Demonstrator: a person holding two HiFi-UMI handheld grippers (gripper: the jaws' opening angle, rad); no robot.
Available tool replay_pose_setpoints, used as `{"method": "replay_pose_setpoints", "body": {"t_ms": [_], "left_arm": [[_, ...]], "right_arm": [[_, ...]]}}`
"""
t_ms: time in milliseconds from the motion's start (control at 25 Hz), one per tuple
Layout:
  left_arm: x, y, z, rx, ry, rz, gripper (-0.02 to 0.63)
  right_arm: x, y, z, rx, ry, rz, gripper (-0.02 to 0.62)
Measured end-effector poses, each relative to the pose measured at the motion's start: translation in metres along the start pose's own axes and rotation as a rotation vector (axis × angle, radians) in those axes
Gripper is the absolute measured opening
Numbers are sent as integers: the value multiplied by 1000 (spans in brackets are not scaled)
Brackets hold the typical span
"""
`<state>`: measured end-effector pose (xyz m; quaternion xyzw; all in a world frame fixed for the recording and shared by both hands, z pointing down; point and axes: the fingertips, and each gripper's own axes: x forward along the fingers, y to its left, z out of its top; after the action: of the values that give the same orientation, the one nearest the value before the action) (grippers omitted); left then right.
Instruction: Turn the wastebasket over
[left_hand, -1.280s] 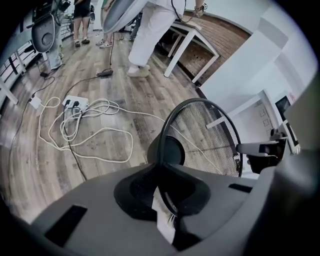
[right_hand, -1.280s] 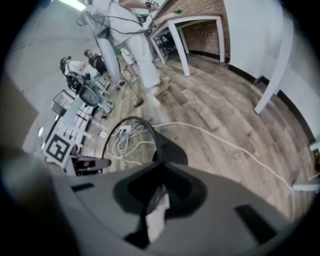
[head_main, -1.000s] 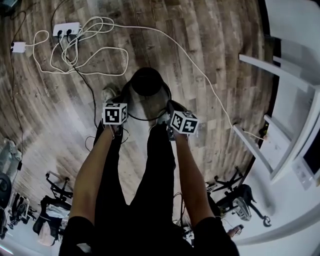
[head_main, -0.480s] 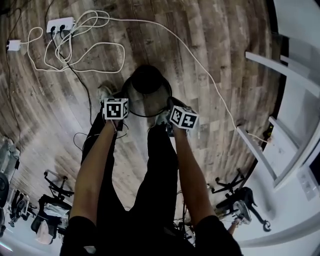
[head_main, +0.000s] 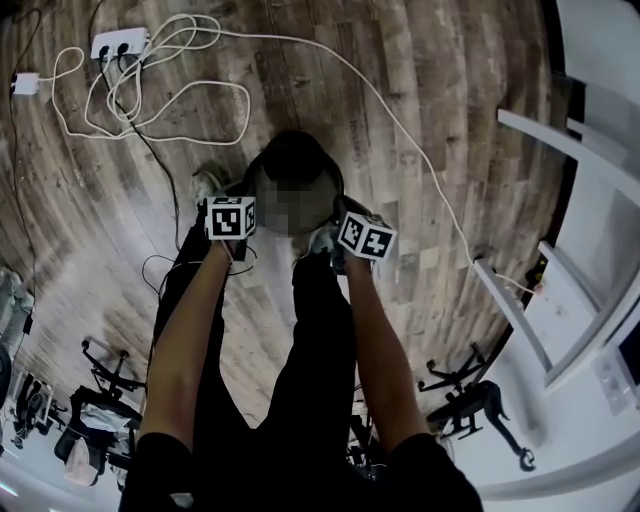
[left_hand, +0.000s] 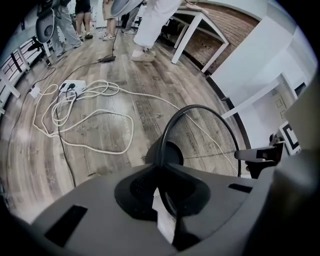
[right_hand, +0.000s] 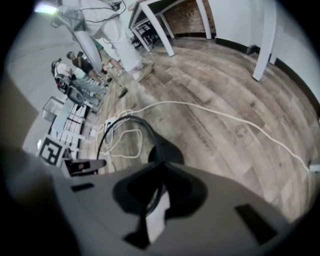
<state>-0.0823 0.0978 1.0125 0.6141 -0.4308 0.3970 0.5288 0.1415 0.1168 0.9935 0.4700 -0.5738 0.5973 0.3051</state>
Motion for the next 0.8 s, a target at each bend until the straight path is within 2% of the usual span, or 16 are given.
{"method": "replay_pose_setpoints", "body": {"t_ms": [200,400,480,520,640,800], "left_arm": [[6,3,-8,-4,20,-3,55],[10,-2,-13,30,39,-6,69],[12,-7,-19,50,77,-3,124],[12,-10,-23,45,95,-8,151],[5,-14,-30,1,120,-12,163],[-20,-10,-28,-22,110,14,166]], "right_arm": [[4,-1,-2,-12,-5,-8,49],[7,-7,-3,-21,-15,-31,51],[7,-8,-4,-14,-2,-42,54],[7,-7,-6,-14,9,-46,61],[3,-2,-7,-27,39,-57,121],[-19,6,0,-37,34,-67,137]]}}
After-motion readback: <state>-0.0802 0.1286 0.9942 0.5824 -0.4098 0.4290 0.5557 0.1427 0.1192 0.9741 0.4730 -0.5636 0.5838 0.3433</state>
